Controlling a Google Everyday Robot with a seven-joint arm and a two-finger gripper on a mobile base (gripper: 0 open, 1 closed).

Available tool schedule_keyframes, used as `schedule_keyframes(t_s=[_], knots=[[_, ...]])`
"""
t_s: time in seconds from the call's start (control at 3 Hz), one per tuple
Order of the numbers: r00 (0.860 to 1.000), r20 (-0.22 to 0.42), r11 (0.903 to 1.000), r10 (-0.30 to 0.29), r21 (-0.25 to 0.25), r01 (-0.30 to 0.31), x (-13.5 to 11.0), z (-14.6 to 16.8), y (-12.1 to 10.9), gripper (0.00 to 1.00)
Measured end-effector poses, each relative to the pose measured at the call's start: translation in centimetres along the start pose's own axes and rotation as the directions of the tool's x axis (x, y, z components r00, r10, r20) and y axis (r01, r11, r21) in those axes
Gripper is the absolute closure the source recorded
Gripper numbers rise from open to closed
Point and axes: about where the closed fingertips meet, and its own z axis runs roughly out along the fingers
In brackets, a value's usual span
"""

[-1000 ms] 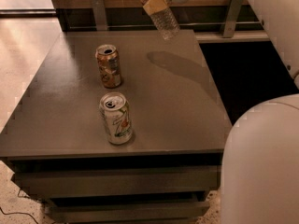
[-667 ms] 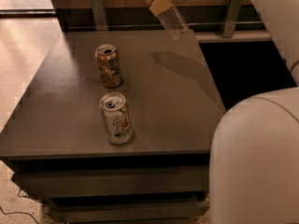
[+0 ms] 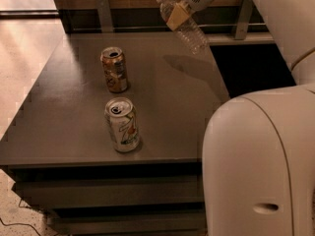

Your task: Knock water bottle over

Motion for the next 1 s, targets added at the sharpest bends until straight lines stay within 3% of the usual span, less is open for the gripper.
schedule_keyframes(t_s=[0.33, 1.0], knots=[[0.998, -0.052, 0.9983, 0.018, -0.055, -0.02, 1.9, 3.3, 0.3, 1.0], [1.0, -0.018, 0.9833, -0.001, -0.182, -0.003, 1.7, 9.1, 2.0, 1.0]])
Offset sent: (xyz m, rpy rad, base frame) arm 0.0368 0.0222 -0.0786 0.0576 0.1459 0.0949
